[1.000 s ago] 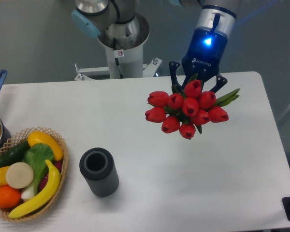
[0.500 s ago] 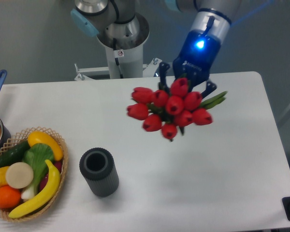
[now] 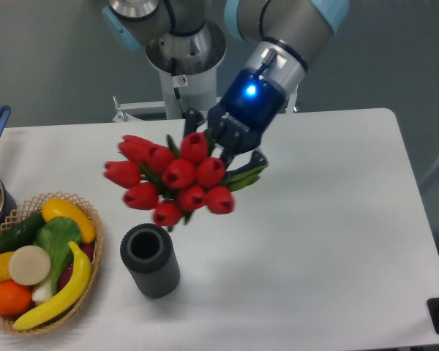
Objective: Insert the flowers into the vase
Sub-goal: 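Carry the red tulip bunch toward the black vase, then lower the tulip stems into the black vase opening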
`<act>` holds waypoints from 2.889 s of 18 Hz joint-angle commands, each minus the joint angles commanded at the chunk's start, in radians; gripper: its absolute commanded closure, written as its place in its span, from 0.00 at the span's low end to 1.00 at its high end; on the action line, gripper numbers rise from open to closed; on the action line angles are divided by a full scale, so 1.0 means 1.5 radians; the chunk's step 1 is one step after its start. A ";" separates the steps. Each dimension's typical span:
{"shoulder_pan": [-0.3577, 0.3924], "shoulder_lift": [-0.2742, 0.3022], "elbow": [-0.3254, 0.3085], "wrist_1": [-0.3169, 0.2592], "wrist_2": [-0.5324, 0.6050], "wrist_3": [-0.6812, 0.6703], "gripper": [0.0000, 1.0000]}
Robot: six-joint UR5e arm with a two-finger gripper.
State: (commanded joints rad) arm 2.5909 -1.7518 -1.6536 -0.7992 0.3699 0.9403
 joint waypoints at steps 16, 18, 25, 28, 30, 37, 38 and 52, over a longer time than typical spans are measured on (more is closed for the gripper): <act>-0.025 -0.082 0.009 -0.001 -0.207 0.101 0.67; -0.030 -0.089 0.009 -0.001 -0.207 0.118 0.67; -0.039 -0.116 0.005 0.000 -0.244 0.145 0.67; -0.039 -0.121 0.009 -0.001 -0.245 0.146 0.67; -0.039 -0.129 0.015 -0.001 -0.245 0.146 0.67; -0.040 -0.138 0.007 -0.001 -0.244 0.147 0.67; -0.040 -0.139 0.005 -0.001 -0.244 0.147 0.67; -0.048 -0.156 -0.016 -0.001 -0.241 0.149 0.67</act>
State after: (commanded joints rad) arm 2.5188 -1.9865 -1.6781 -0.8007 0.0077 1.1643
